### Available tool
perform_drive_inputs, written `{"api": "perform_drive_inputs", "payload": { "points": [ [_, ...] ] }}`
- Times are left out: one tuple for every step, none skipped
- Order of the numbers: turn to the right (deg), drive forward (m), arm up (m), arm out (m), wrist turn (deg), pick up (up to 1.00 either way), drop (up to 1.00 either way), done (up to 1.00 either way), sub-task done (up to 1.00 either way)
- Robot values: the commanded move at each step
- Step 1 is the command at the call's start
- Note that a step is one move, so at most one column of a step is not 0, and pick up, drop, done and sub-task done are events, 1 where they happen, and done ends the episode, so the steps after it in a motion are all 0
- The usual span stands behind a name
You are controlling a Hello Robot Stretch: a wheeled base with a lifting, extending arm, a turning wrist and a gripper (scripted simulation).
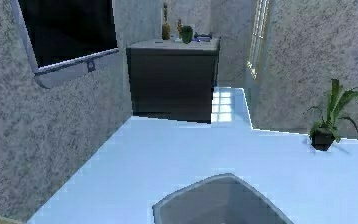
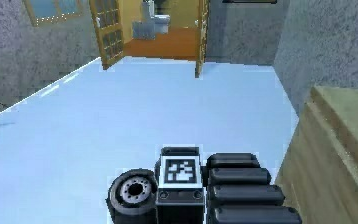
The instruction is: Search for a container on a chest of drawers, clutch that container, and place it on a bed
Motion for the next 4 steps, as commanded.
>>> {"api": "perform_drive_inputs", "payload": {
  "points": [
    [-45.0, 0.0, 0.0, 0.0, 0.0, 0.0, 0.0, 0.0, 0.0],
    [-39.0, 0.0, 0.0, 0.0, 0.0, 0.0, 0.0, 0.0, 0.0],
    [-3.0, 0.0, 0.0, 0.0, 0.0, 0.0, 0.0, 0.0, 0.0],
    [-45.0, 0.0, 0.0, 0.0, 0.0, 0.0, 0.0, 0.0, 0.0]
  ]
}}
